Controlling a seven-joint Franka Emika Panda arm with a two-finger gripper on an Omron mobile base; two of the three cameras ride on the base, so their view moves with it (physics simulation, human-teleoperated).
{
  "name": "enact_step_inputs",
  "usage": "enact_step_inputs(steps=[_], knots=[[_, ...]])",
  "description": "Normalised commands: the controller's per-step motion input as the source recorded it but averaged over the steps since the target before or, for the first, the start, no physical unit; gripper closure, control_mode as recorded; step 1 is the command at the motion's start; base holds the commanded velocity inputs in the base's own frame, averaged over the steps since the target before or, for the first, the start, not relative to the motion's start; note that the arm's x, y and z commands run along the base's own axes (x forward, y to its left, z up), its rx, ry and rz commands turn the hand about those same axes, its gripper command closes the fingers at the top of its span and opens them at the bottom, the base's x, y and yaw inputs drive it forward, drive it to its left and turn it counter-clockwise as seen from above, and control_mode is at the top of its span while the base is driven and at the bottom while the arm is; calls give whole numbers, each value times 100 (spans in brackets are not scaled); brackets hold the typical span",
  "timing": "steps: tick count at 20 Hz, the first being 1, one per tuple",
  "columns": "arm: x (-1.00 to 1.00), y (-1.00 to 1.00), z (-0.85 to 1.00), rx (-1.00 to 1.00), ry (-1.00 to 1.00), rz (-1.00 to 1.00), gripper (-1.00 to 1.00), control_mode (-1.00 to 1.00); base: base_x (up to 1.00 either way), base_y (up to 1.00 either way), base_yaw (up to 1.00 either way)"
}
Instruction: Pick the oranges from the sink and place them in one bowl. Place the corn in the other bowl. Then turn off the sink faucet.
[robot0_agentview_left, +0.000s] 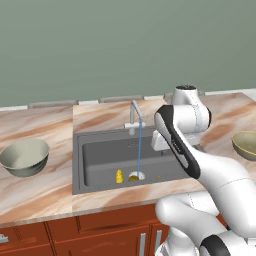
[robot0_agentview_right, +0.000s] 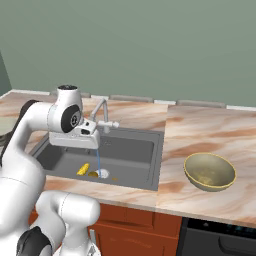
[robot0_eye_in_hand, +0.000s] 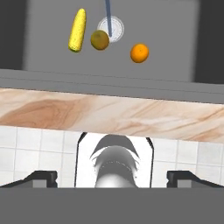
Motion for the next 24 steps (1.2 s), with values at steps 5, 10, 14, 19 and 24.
enact_step_inputs(steps=[5, 10, 14, 19, 24], knots=[[0, 3, -26, 0, 9, 0, -100, -100, 0, 0, 0], [0, 0, -24, 0, 6, 0, -100, -100, 0, 0, 0], [0, 0, -24, 0, 5, 0, -100, -100, 0, 0, 0], [0, 0, -20, 0, 3, 0, -100, -100, 0, 0, 0], [0, 0, -17, 0, 0, 0, -100, -100, 0, 0, 0]])
